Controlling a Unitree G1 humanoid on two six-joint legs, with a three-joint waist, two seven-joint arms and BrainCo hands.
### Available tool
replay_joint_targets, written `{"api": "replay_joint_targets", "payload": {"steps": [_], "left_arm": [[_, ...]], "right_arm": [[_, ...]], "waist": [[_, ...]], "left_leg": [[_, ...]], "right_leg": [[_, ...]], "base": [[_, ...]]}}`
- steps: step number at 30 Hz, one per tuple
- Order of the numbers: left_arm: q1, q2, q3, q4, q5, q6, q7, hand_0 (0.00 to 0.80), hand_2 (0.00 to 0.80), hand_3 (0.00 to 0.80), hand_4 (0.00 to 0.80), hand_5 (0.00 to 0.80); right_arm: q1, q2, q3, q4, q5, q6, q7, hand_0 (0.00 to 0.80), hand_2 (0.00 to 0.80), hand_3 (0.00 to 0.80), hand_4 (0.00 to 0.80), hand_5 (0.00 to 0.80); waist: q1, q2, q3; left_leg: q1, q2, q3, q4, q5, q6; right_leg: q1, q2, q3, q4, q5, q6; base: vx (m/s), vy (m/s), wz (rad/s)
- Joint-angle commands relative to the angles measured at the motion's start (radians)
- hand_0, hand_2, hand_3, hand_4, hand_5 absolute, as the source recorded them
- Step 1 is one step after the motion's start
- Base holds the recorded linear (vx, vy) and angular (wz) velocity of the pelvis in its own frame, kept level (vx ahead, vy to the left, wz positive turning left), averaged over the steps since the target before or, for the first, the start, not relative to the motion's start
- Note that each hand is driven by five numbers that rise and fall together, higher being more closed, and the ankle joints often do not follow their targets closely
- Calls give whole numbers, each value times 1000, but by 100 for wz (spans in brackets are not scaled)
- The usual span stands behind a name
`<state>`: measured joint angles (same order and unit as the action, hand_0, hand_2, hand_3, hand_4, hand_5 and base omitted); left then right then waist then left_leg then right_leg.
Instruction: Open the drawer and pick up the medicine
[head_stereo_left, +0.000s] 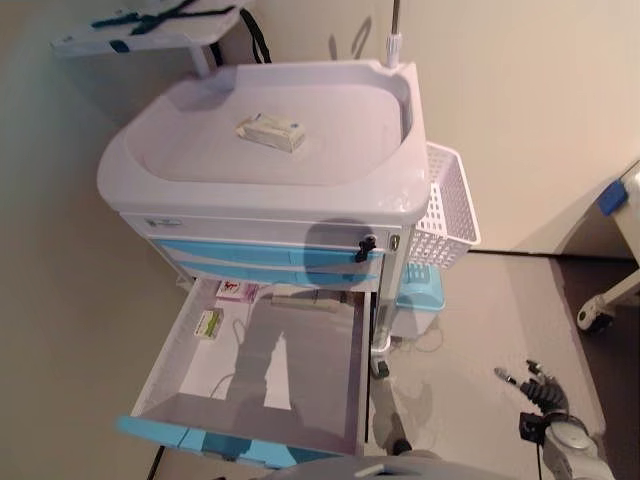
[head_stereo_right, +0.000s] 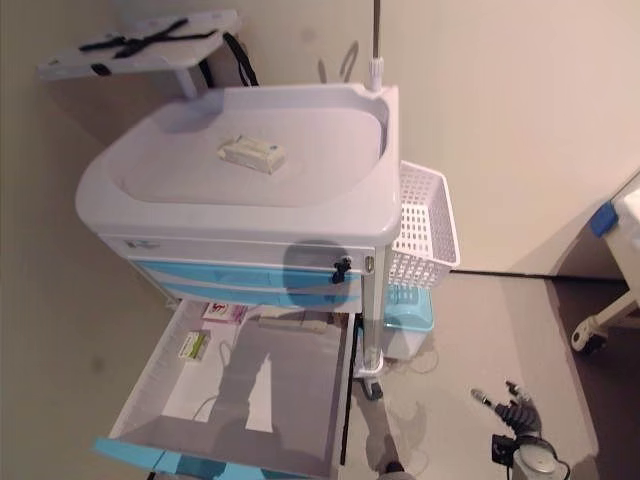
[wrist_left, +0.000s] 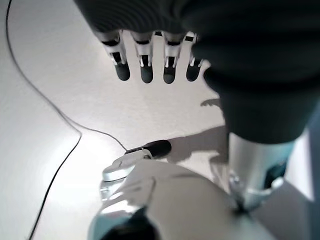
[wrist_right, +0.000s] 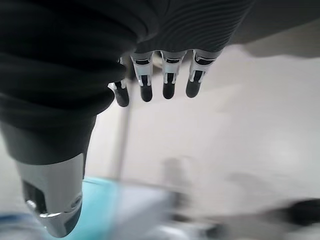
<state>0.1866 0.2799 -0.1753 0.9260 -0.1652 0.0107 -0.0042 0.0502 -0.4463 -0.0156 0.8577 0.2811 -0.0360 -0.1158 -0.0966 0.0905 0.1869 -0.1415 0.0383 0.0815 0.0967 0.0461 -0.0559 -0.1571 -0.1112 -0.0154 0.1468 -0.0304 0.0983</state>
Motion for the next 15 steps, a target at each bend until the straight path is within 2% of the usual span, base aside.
{"api": "replay_joint_targets", "payload": {"steps": [1, 2, 3, 4, 5, 7, 8, 10, 11, 12, 15], "left_arm": [[-13, 56, 2, -17, -62, -35, -18, 0, 0, 0, 0, 0], [11, 121, -39, -157, -67, -49, -31, 0, 0, 0, 0, 0], [17, 156, -63, -222, -51, -54, -39, 0, 0, 0, 0, 0], [18, 156, -63, -223, -51, -54, -39, 0, 0, 0, 0, 0], [9, 218, -95, -300, -16, -60, -55, 0, 0, 0, 0, 0], [1, 289, -115, -394, 2, -69, -79, 0, 0, 0, 0, 0], [2, 290, -114, -395, 2, -68, -80, 0, 0, 0, 0, 0], [-53, 369, -151, -467, -8, -70, -112, 0, 0, 0, 0, 0], [-53, 370, -151, -467, -8, -70, -112, 0, 0, 0, 0, 0], [-90, 404, -162, -511, -19, -69, -120, 0, 0, 0, 0, 0], [-135, 426, -170, -538, -24, -68, -114, 0, 0, 0, 0, 0]], "right_arm": [[-58, -20, -6, -78, -4, -26, 12, 0, 0, 0, 0, 0], [-93, -13, 14, 15, 8, -30, 15, 0, 0, 0, 0, 0], [-110, -13, 26, 52, 5, -30, 15, 0, 0, 0, 0, 0], [-110, -13, 26, 52, 5, -30, 15, 0, 0, 0, 0, 0], [-142, -31, 78, 108, -57, -27, 18, 0, 0, 0, 0, 0], [-151, -65, 143, 131, -166, -19, 21, 0, 0, 0, 0, 0], [-152, -65, 144, 132, -166, -19, 21, 0, 0, 0, 0, 0], [-156, -95, 201, 166, -237, -8, 40, 0, 0, 0, 0, 0], [-156, -95, 201, 166, -237, -8, 40, 0, 0, 0, 0, 0], [-144, -106, 225, 158, -265, -5, 55, 0, 0, 0, 0, 0], [-135, -111, 236, 167, -279, 0, 62, 0, 0, 0, 0, 0]], "waist": [[13, -38, 61], [27, -29, 87], [29, -24, 91], [29, -25, 89], [33, -19, 97], [34, -16, 106], [34, -17, 105], [24, -16, 118], [24, -16, 118], [15, -20, 126], [5, -23, 131]], "left_leg": [[-91, -73, -22, 160, -131, 67], [-191, -75, -29, 264, -159, 73], [-217, -73, -27, 291, -168, 75], [-219, -73, -27, 292, -169, 75], [-262, -70, -30, 335, -178, 76], [-294, -65, -29, 373, -190, 77], [-296, -65, -29, 374, -191, 77], [-334, -59, -29, 411, -200, 73], [-335, -59, -29, 412, -201, 73], [-351, -55, -30, 428, -206, 71], [-364, -54, -27, 442, -214, 71]], "right_leg": [[-103, 11, -5, 121, -33, -1], [-196, 8, -5, 226, -63, -13], [-223, 8, -3, 256, -71, -16], [-225, 8, -2, 257, -72, -16], [-267, 8, 1, 297, -86, -24], [-296, 6, 0, 331, -100, -28], [-298, 6, 0, 332, -101, -28], [-334, 7, -2, 364, -113, -33], [-336, 7, -2, 365, -113, -33], [-350, 7, 0, 376, -120, -36], [-368, 7, 3, 389, -124, -37]], "base": [[-175, -49, -26], [-215, -56, 2], [-215, -56, 14], [-104, -35, 15], [-83, -39, -2], [-72, -39, 4], [-43, -24, 16], [-29, -31, 12], [-10, -44, -1], [-4, -24, -7], [0, 0, 0]]}}
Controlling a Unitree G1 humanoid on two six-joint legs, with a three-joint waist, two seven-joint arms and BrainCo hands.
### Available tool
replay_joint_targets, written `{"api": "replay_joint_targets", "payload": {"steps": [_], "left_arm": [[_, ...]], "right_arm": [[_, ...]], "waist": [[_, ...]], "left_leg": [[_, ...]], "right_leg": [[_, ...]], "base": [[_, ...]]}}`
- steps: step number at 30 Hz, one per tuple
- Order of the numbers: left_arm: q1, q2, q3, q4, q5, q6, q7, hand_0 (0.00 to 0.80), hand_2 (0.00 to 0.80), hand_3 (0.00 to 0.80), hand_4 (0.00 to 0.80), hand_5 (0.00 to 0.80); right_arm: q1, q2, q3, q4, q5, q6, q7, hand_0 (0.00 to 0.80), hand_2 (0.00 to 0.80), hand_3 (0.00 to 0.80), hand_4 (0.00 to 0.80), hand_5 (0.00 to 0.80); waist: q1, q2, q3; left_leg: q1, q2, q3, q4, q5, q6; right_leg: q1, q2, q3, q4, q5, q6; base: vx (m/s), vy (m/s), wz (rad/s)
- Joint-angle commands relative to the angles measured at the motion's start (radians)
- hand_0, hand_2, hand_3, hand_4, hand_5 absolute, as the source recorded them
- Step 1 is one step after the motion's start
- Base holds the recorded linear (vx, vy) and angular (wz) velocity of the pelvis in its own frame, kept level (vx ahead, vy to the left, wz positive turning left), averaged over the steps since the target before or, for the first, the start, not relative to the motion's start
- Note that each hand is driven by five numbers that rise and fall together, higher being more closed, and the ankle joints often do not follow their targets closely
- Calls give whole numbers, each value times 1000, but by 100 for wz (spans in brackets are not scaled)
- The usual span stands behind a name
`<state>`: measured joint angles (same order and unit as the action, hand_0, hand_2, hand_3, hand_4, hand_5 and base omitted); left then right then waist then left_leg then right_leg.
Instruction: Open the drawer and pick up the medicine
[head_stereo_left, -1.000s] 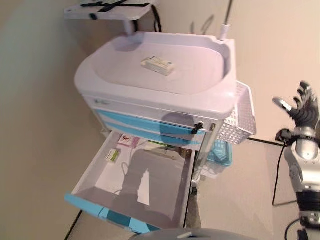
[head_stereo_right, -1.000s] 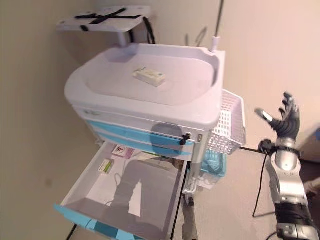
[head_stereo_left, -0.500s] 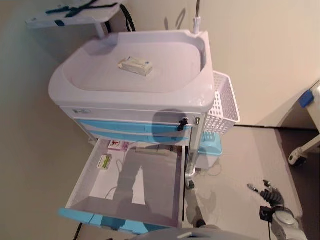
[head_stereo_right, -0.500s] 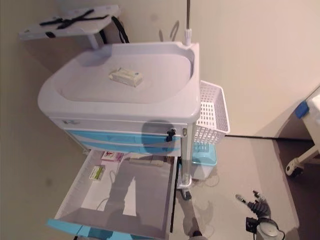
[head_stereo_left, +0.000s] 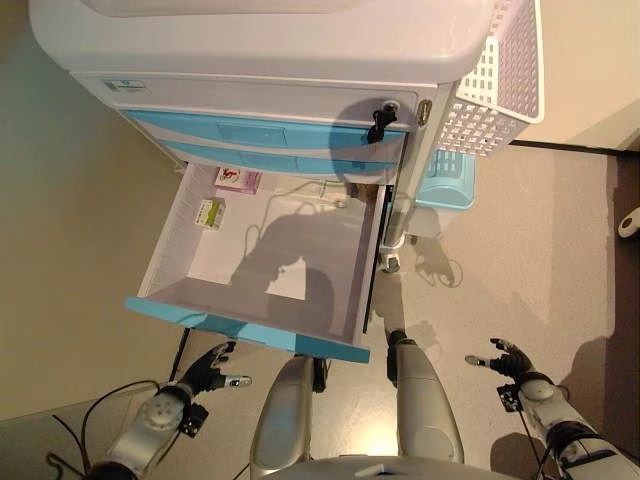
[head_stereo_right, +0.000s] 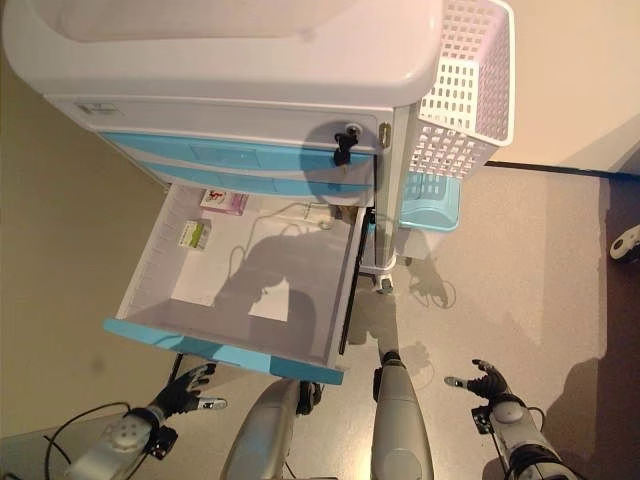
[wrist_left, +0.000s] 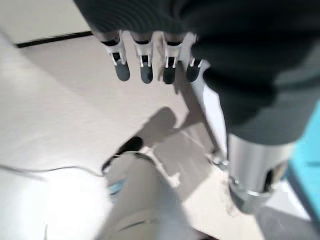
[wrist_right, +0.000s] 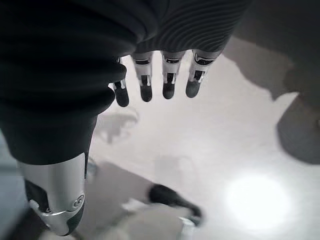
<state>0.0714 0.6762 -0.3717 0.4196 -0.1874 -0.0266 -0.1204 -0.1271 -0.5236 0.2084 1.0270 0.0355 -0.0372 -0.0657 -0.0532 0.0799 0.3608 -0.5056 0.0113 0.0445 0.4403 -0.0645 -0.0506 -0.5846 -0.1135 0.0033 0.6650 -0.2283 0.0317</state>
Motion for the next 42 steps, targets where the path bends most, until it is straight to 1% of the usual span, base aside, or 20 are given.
{"api": "replay_joint_targets", "payload": {"steps": [1, 2, 5, 6, 8, 9, 10, 12, 13, 14, 16, 17, 18, 20, 23, 26, 30, 35, 39, 42], "left_arm": [[-76, 48, 10, -36, 6, -27, 9, 0, 0, 0, 0, 0], [-76, 48, 10, -36, 6, -27, 9, 0, 0, 0, 0, 0], [-220, 86, -31, 2, 25, -21, 25, 0, 0, 0, 0, 0], [-221, 86, -32, 2, 25, -21, 25, 0, 0, 0, 0, 0], [-301, 87, -57, 59, 50, -17, 40, 0, 0, 0, 0, 0], [-384, 73, -78, 137, 76, -13, 60, 0, 0, 0, 0, 0], [-386, 72, -79, 139, 76, -14, 60, 0, 0, 0, 0, 0], [-502, 46, -97, 267, 114, -4, 102, 0, 0, 0, 0, 0], [-503, 45, -98, 269, 114, -5, 102, 0, 0, 0, 0, 0], [-584, 38, -113, 361, 137, 4, 126, 0, 0, 0, 0, 0], [-625, 43, -124, 394, 154, 9, 137, 0, 0, 0, 0, 0], [-693, 47, -136, 473, 167, 12, 150, 0, 0, 0, 0, 0], [-695, 47, -137, 474, 167, 12, 150, 0, 0, 0, 0, 0], [-789, 75, -152, 557, 191, 13, 168, 0, 0, 0, 0, 0], [-833, 93, -158, 579, 193, 15, 174, 0, 0, 0, 0, 0], [-909, 139, -152, 612, 159, 11, 182, 0, 0, 0, 0, 0], [-946, 169, -145, 644, 127, 8, 181, 0, 0, 0, 0, 0], [-944, 177, -122, 679, 91, 8, 169, 0, 0, 0, 0, 0], [-993, 196, -146, 750, 128, 16, 159, 0, 0, 0, 0, 0], [-987, 210, -126, 754, 117, 17, 157, 0, 0, 0, 0, 0]], "right_arm": [[41, -32, 20, 17, -36, 7, 17, 0, 0, 0, 0, 0], [41, -32, 19, 17, -36, 7, 17, 0, 0, 0, 0, 0], [26, -32, 43, 35, -41, 11, 22, 0, 0, 0, 0, 0], [26, -32, 42, 35, -41, 11, 22, 0, 0, 0, 0, 0], [9, -29, 50, 41, -31, 10, 21, 0, 0, 0, 0, 0], [0, -27, 60, 38, -24, 8, 18, 0, 0, 0, 0, 0], [0, -27, 59, 38, -24, 8, 18, 0, 0, 0, 0, 0], [-18, -19, 75, 41, -13, 4, 13, 0, 0, 0, 0, 0], [-18, -19, 75, 41, -13, 4, 13, 0, 0, 0, 0, 0], [-33, -16, 84, 38, -2, 2, 8, 0, 0, 0, 0, 0], [-39, -17, 89, 31, 3, 1, 7, 0, 0, 0, 0, 0], [-47, -11, 106, 26, 8, -5, 2, 0, 0, 0, 0, 0], [-47, -11, 105, 26, 8, -5, 2, 0, 0, 0, 0, 0], [-54, -1, 122, 23, 15, -10, 0, 0, 0, 0, 0, 0], [-51, 6, 130, 25, 19, -12, 1, 0, 0, 0, 0, 0], [-37, 24, 143, 27, 22, -14, 6, 0, 0, 0, 0, 0], [-35, 40, 158, 42, 18, -12, 12, 0, 0, 0, 0, 0], [-32, 40, 166, 33, 12, -10, 14, 0, 0, 0, 0, 0], [-46, 36, 176, 28, 13, -11, 14, 0, 0, 0, 0, 0], [-43, 42, 181, 25, 16, -9, 14, 0, 0, 0, 0, 0]], "waist": [[-47, -15, -38], [-47, -16, -38], [-64, -23, -23], [-63, -24, -23], [-72, -29, -15], [-81, -32, -8], [-80, -32, -7], [-94, -39, -4], [-93, -39, -4], [-104, -46, -3], [-109, -48, -2], [-120, -56, -1], [-119, -57, -1], [-130, -66, -1], [-133, -72, -1], [-141, -80, -10], [-142, -84, -17], [-147, -87, -29], [-153, -95, -44], [-152, -101, -55]], "left_leg": [[-10, -25, 17, 113, -112, 67], [-11, -25, 17, 113, -112, 67], [-27, -19, 37, 132, -126, 73], [-27, -19, 37, 133, -126, 73], [-39, -14, 51, 142, -132, 77], [-40, -8, 57, 160, -165, 74], [-40, -8, 57, 161, -167, 75], [-54, -4, 75, 165, -172, 78], [-55, -4, 75, 166, -172, 78], [-65, 0, 85, 172, -177, 79], [-72, 2, 93, 179, -180, 80], [-83, 11, 109, 184, -186, 83], [-83, 11, 109, 184, -186, 83], [-96, 23, 129, 202, -199, 86], [-103, 31, 139, 221, -211, 89], [-104, 45, 157, 236, -225, 94], [-93, 52, 168, 236, -232, 97], [-65, 59, 180, 215, -234, 95], [-44, 70, 195, 205, -235, 92], [-30, 80, 205, 195, -231, 92]], "right_leg": [[46, 10, -8, -119, 69, 29], [45, 10, -8, -118, 69, 29], [15, 15, 11, -101, 67, 27], [15, 15, 12, -101, 67, 27], [-4, 20, 25, -100, 73, 29], [-12, 26, 40, -86, 49, 36], [-12, 27, 40, -85, 49, 36], [-38, 34, 60, -88, 56, 40], [-38, 34, 60, -88, 56, 40], [-54, 40, 72, -87, 60, 42], [-64, 44, 83, -88, 64, 43], [-80, 53, 99, -90, 70, 46], [-80, 54, 99, -89, 70, 46], [-98, 66, 121, -92, 75, 51], [-109, 74, 135, -86, 75, 53], [-115, 89, 158, -90, 81, 61], [-108, 97, 171, -100, 85, 65], [-90, 102, 183, -125, 95, 69], [-76, 112, 195, -152, 111, 74], [-59, 121, 203, -177, 124, 78]], "base": [[13, 8, -3], [23, 14, -11], [15, 31, -4], [9, 50, -5], [39, 65, -15], [79, 68, -16], [93, 102, -33], [13, 71, -35], [4, 63, -26], [4, 76, -24], [3, 79, -17], [2, 48, -10], [14, 101, -22], [13, 75, -38], [20, 48, -34], [38, 48, -24], [27, 20, -18], [24, 21, -5], [10, 31, -24], [22, 1, -20]]}}
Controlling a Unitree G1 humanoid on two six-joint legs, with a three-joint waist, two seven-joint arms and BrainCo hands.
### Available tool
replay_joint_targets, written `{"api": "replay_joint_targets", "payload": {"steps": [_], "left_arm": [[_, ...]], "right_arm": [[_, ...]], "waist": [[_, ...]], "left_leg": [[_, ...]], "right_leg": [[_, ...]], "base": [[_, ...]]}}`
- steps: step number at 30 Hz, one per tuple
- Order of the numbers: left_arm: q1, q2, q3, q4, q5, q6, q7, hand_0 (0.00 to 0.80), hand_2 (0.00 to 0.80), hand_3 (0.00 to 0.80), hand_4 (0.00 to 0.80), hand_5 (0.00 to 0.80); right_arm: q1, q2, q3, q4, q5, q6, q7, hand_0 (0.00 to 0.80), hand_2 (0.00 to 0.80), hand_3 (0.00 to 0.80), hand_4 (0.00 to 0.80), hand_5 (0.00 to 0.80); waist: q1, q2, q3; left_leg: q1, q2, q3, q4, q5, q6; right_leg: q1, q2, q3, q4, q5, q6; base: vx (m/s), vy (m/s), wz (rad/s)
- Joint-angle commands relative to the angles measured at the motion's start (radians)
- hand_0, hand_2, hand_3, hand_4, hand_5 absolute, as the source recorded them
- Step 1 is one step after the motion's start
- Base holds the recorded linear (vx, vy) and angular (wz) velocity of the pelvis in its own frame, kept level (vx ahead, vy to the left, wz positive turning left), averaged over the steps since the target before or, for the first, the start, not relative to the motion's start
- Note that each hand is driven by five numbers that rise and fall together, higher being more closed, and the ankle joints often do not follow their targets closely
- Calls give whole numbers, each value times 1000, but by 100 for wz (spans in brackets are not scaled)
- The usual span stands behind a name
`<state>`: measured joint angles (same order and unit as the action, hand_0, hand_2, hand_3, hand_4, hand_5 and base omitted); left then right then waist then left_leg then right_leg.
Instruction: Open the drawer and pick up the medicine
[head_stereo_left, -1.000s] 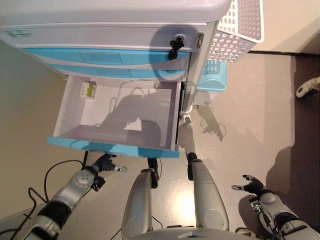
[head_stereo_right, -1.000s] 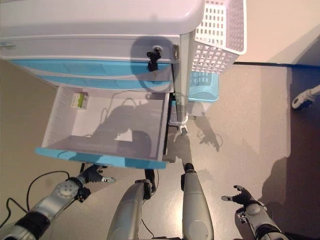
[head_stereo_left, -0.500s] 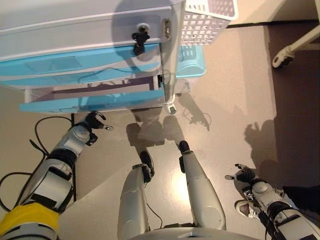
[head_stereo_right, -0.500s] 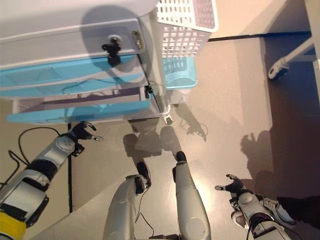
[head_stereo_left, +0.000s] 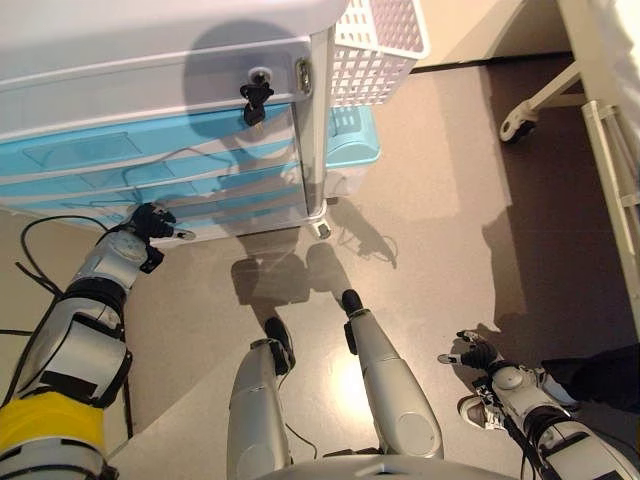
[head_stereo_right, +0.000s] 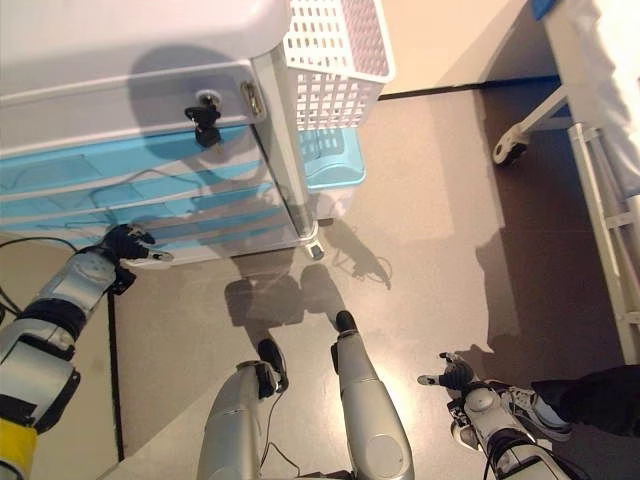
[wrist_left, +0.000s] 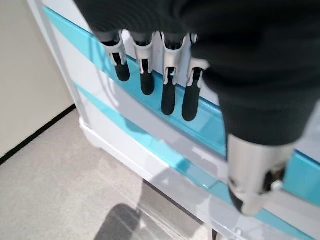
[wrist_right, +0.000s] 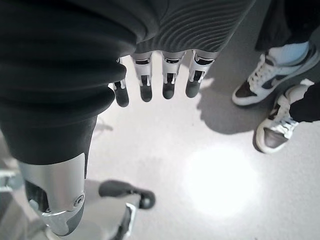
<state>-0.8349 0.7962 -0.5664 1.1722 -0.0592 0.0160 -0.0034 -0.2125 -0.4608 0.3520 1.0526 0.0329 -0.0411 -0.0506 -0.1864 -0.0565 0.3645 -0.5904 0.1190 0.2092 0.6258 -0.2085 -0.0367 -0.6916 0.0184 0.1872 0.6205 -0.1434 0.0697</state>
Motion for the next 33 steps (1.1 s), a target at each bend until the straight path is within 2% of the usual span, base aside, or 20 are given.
{"api": "replay_joint_targets", "payload": {"steps": [1, 2, 3, 4, 5, 6, 7, 8, 9, 10, 11, 12, 14, 15, 20, 26, 29, 30, 33], "left_arm": [[-67, 90, 84, -10, -25, -28, 41, 0, 0, 0, 0, 0], [-55, 87, 94, -17, -33, -30, 42, 0, 0, 0, 0, 0], [1, 68, 137, -45, -67, -34, 39, 0, 0, 0, 0, 0], [3, 68, 138, -46, -67, -33, 39, 0, 0, 0, 0, 0], [89, 24, 191, -88, -102, -40, 40, 0, 0, 0, 0, 0], [92, 24, 194, -90, -101, -39, 40, 0, 0, 0, 0, 0], [151, -6, 218, -115, -122, -48, 31, 0, 0, 0, 0, 0], [251, -68, 269, -156, -164, -55, 34, 0, 0, 0, 0, 0], [252, -68, 270, -156, -164, -55, 34, 0, 0, 0, 0, 0], [363, -154, 312, -150, -189, -57, 19, 0, 0, 0, 0, 0], [364, -154, 312, -151, -189, -57, 19, 0, 0, 0, 0, 0], [444, -216, 348, -177, -240, -60, 20, 0, 0, 0, 0, 0], [473, -230, 350, -184, -234, -61, 15, 0, 0, 0, 0, 0], [580, -306, 394, -188, -270, -58, 0, 0, 0, 0, 0, 0], [776, -437, 497, -100, -287, -52, -26, 0, 0, 0, 0, 0], [852, -500, 529, 22, -239, -40, -12, 0, 0, 0, 0, 0], [873, -526, 526, 41, -214, -37, -1, 0, 0, 0, 0, 0], [876, -538, 517, 50, -192, -41, 12, 0, 0, 0, 0, 0], [882, -547, 499, 45, -167, -42, 18, 0, 0, 0, 0, 0]], "right_arm": [[47, -17, 40, -4, 16, -5, 1, 0, 0, 0, 0, 0], [50, -15, 43, -3, 13, -4, 3, 0, 0, 0, 0, 0], [60, -10, 43, -2, 1, -1, 8, 0, 0, 0, 0, 0], [61, -11, 44, -2, 1, -1, 8, 0, 0, 0, 0, 0], [79, -1, 39, 2, -15, 2, 9, 0, 0, 0, 0, 0], [79, -3, 41, 2, -15, 2, 9, 0, 0, 0, 0, 0], [87, 6, 34, 12, -24, 7, 9, 0, 0, 0, 0, 0], [103, 18, 14, 30, -36, 11, 8, 0, 0, 0, 0, 0], [103, 18, 14, 30, -36, 11, 8, 0, 0, 0, 0, 0], [120, 31, -10, 48, -39, 15, 6, 0, 0, 0, 0, 0], [120, 30, -10, 48, -39, 15, 6, 0, 0, 0, 0, 0], [128, 41, -34, 60, -31, 15, 3, 0, 0, 0, 0, 0], [131, 44, -44, 69, -29, 18, 4, 0, 0, 0, 0, 0], [141, 57, -77, 83, -8, 23, 14, 0, 0, 0, 0, 0], [164, 85, -128, 124, -13, 35, 31, 0, 0, 0, 0, 0], [169, 117, -119, 141, -34, 43, 26, 0, 0, 0, 0, 0], [171, 133, -114, 145, -33, 45, 21, 0, 0, 0, 0, 0], [175, 147, -110, 145, -24, 42, 13, 0, 0, 0, 0, 0], [180, 159, -112, 152, -11, 42, 8, 0, 0, 0, 0, 0]], "waist": [[-17, 34, -64], [-16, 33, -66], [-10, 31, -74], [-11, 31, -73], [0, 30, -82], [-2, 30, -82], [7, 32, -89], [19, 25, -100], [18, 25, -99], [28, 30, -114], [27, 30, -113], [40, 35, -124], [42, 36, -130], [54, 39, -155], [80, 43, -244], [100, 39, -290], [111, 36, -306], [118, 33, -314], [125, 32, -317]], "left_leg": [[68, -27, 40, -4, -84, 78], [79, -25, 41, -15, -82, 78], [114, -29, 40, -54, -71, 75], [116, -30, 40, -55, -70, 75], [159, -40, 31, -105, -52, 68], [162, -41, 31, -108, -50, 68], [194, -50, 22, -147, -38, 64], [237, -73, 10, -214, 15, 59], [239, -73, 10, -217, 16, 59], [299, -94, -12, -288, 42, 50], [301, -94, -13, -290, 43, 50], [332, -103, -29, -323, 60, 45], [355, -109, -38, -348, 67, 44], [409, -115, -52, -411, 92, 39], [536, -114, -76, -553, 150, 24], [603, -106, -96, -632, 186, 13], [625, -101, -107, -669, 207, 6], [639, -98, -113, -693, 225, -2], [648, -97, -122, -702, 230, -5]], "right_leg": [[61, -11, 20, -146, 44, 41], [72, -10, 23, -155, 46, 43], [108, -13, 19, -188, 57, 46], [110, -13, 20, -189, 57, 46], [163, -21, 9, -234, 70, 48], [166, -21, 9, -236, 71, 48], [199, -25, 2, -265, 79, 50], [263, -43, -15, -334, 122, 49], [265, -44, -15, -336, 122, 49], [339, -52, -39, -396, 134, 52], [342, -52, -40, -397, 135, 52], [380, -58, -58, -426, 140, 51], [408, -59, -71, -447, 140, 50], [460, -60, -95, -484, 145, 46], [580, -53, -147, -574, 149, 37], [652, -44, -187, -625, 146, 31], [684, -41, -212, -651, 145, 29], [704, -42, -233, -672, 147, 29], [718, -45, -250, -679, 146, 30]], "base": [[33, -6, -13], [63, -10, -13], [42, -5, -9], [82, -32, -9], [53, -29, -9], [102, -43, -8], [58, -112, -1], [58, -112, 5], [113, -147, 22], [104, -49, 28], [163, -93, 42], [100, -67, 35], [113, -73, 32], [143, -76, 30], [146, -88, 26], [56, -68, 28], [8, -51, 26], [-6, -50, 31], [-9, -23, 21]]}}
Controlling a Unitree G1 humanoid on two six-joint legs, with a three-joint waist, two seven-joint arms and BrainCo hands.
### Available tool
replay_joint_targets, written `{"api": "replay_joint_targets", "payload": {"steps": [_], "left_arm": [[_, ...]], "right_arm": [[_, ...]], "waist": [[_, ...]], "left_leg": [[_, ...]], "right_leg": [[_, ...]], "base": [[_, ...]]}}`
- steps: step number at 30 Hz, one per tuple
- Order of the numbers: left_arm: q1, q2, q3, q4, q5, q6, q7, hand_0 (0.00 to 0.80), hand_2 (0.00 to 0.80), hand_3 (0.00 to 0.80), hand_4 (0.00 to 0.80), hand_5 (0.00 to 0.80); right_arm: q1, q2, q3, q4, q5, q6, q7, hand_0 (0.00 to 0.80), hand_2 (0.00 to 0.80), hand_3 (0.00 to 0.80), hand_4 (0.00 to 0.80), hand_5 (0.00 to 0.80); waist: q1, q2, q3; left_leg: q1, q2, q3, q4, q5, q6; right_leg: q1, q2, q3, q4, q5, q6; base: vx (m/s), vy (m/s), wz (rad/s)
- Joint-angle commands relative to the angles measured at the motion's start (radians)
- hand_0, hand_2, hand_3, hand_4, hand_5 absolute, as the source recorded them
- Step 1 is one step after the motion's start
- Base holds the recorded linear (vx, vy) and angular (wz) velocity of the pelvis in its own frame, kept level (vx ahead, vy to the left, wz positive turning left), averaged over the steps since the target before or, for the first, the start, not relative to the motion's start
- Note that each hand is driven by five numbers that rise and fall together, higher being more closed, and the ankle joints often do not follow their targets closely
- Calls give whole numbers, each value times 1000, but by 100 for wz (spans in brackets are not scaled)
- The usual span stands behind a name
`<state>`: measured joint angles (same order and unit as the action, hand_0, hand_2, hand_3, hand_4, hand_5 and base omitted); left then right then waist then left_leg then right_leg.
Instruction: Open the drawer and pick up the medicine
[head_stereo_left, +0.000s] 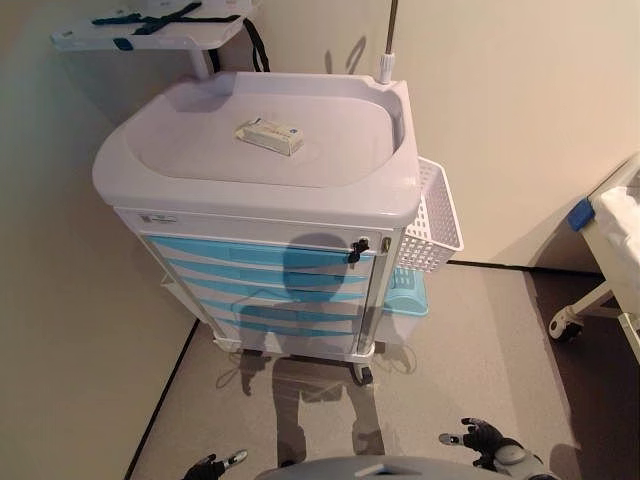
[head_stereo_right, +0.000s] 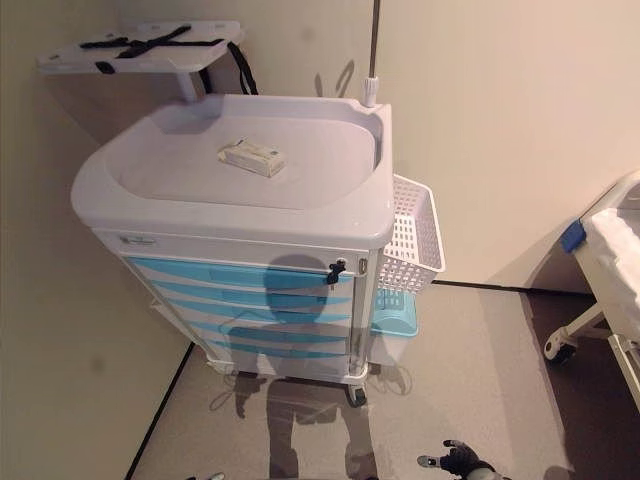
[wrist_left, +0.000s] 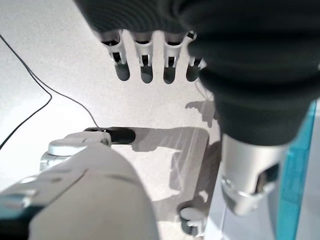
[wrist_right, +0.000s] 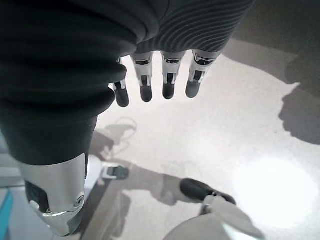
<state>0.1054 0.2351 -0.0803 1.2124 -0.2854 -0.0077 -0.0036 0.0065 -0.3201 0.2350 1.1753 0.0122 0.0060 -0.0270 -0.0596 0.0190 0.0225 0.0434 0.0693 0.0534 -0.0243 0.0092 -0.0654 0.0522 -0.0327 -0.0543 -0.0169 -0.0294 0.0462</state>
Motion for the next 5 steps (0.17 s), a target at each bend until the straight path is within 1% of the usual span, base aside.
{"api": "replay_joint_targets", "payload": {"steps": [1, 2, 5], "left_arm": [[-58, 12, 7, 12, 76, -18, 23, 0, 0, 0, 0, 0], [-50, 0, -11, 14, 101, -18, 29, 0, 0, 0, 0, 0], [-52, -3, -25, 16, 117, -18, 31, 0, 0, 0, 0, 0]], "right_arm": [[-37, 22, 6, 34, 12, -5, -15, 0, 0, 0, 0, 0], [-31, 30, 8, 48, 10, -4, -16, 0, 0, 0, 0, 0], [-29, 32, 13, 49, 10, -4, -17, 0, 0, 0, 0, 0]], "waist": [[2, -46, 24], [10, -46, 22], [13, -45, 20]], "left_leg": [[16, -49, 30, -51, 11, 25], [24, -53, 23, -49, 7, 28], [31, -54, 16, -48, 5, 29]], "right_leg": [[-19, 7, -13, -42, 31, 53], [-3, 5, -22, -46, 30, 54], [9, 3, -27, -50, 27, 54]], "base": [[8, -15, 17], [8, -14, 14], [4, 2, 5]]}}
